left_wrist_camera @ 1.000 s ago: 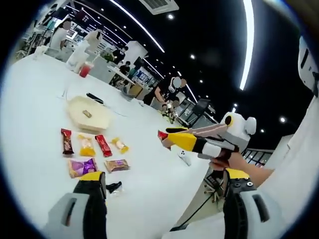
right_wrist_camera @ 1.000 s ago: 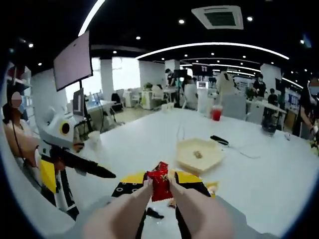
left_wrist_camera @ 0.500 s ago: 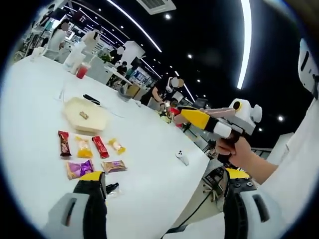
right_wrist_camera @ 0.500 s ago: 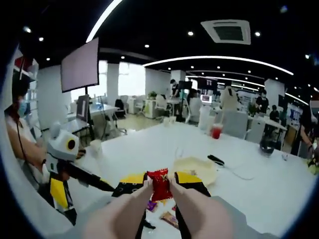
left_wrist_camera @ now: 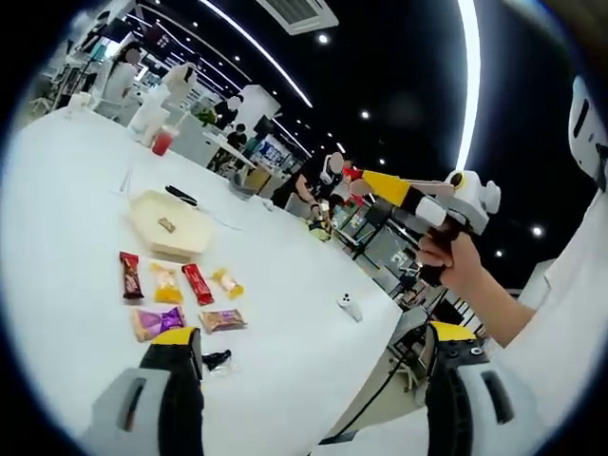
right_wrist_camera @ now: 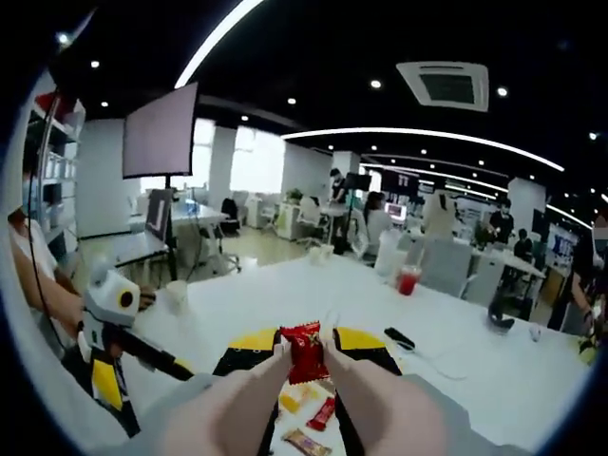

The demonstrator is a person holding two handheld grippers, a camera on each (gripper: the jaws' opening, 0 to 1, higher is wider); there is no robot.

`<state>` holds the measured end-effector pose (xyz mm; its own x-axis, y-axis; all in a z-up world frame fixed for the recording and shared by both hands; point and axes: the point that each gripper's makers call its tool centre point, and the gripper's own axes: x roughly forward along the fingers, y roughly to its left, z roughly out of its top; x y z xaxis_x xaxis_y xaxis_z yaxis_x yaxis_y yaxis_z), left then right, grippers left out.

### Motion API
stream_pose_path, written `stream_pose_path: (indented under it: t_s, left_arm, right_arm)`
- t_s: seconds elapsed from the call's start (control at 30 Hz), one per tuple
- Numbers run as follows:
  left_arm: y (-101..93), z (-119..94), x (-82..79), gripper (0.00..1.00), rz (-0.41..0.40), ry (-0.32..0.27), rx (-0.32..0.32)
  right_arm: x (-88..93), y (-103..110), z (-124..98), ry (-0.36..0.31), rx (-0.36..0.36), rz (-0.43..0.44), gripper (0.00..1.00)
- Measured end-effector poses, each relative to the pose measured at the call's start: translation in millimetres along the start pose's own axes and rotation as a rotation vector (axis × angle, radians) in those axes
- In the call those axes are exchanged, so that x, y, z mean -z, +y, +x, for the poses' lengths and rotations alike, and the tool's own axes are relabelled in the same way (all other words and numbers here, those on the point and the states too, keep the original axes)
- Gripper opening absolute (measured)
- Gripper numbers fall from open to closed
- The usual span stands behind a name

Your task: Place the target food into the container with the food tongs after gripping and lifting it, then release it inside without dropping or visibly crushing the food.

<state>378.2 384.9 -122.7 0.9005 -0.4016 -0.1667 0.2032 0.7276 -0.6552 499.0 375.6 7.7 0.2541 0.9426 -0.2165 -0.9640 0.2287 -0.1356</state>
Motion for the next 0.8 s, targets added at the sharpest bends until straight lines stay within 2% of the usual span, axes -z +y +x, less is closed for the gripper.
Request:
stream_pose_path:
  t_s: [0.27,0.4,0.8]
  left_arm:
    - [0.0,-1,1.2,0.99,0.004,0.001,0.0]
    - [1.0,-4,-1.7,0.99,0.004,-0.017,-0.006]
    - [10.3,-11,-5.0,0.99,-0.011,-0.045,-0.035]
  right_arm:
    - [-14.0,-10,0,-0.011,0.003,-0.028,0.2]
    - [-22.0,-19,1,-0.021,0.008,-0.042,0.2]
    - [-39.0,-35,15,-0.044,0.005,-0.047,0.2]
